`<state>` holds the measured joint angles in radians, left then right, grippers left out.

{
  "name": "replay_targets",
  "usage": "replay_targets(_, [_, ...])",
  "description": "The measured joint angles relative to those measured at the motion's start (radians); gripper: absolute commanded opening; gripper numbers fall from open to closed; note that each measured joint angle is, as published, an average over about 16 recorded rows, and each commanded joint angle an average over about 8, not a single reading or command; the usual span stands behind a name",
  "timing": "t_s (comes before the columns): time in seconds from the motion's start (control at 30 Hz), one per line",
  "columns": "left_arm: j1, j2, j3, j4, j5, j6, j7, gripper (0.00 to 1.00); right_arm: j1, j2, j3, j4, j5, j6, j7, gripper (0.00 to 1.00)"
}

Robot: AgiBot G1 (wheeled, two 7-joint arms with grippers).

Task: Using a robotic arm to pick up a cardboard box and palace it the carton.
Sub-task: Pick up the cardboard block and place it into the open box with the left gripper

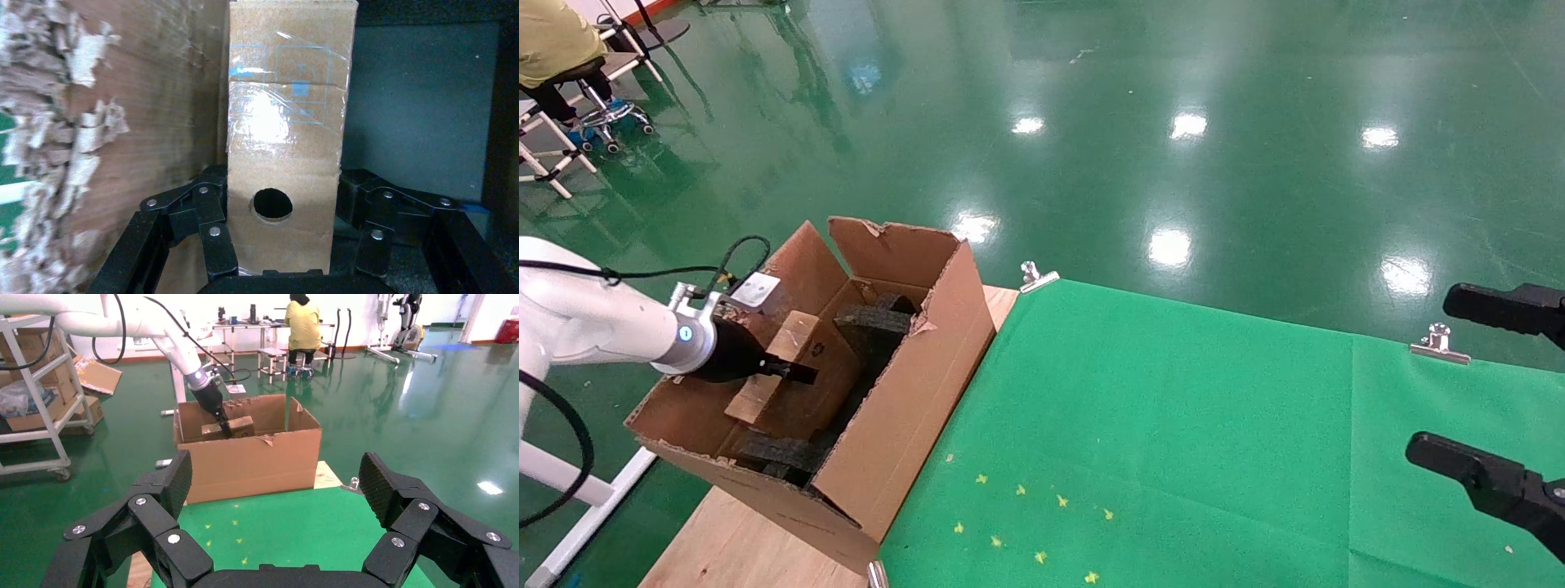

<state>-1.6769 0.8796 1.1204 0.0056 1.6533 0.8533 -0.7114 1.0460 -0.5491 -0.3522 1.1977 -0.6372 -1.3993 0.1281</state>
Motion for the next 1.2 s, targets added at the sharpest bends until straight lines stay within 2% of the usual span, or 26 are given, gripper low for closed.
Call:
replay_targets(0.03, [0.004, 0.001, -0.001, 0.000, -0.001, -0.004, -0.001, 0.00, 0.000, 0.000, 0.000, 0.000, 0.000, 0.000, 0.000, 1.00])
replay_targets(0.07, [0.008, 0.003, -0.002, 0.000, -0.002, -0.008, -0.002, 0.04, 0.000, 0.000, 0.000, 0.000, 0.000, 0.000, 0.000, 1.00])
replay_targets(0.3, [0.025, 0.009, -0.003, 0.000, -0.005, -0.031, -0.008, 0.90, 0.000, 0.000, 0.000, 0.000, 0.000, 0.000, 0.000, 1.00])
replay_targets(0.33, [0.027, 0.010, -0.003, 0.000, -0.005, -0.033, -0.008, 0.99, 0.000, 0.000, 0.000, 0.000, 0.000, 0.000, 0.000, 1.00])
replay_targets(1.2, [-0.006, 0.005, 0.001, -0.001, 0.001, -0.023, -0.013, 1.00, 0.000, 0.000, 0.000, 0.000, 0.000, 0.000, 0.000, 1.00])
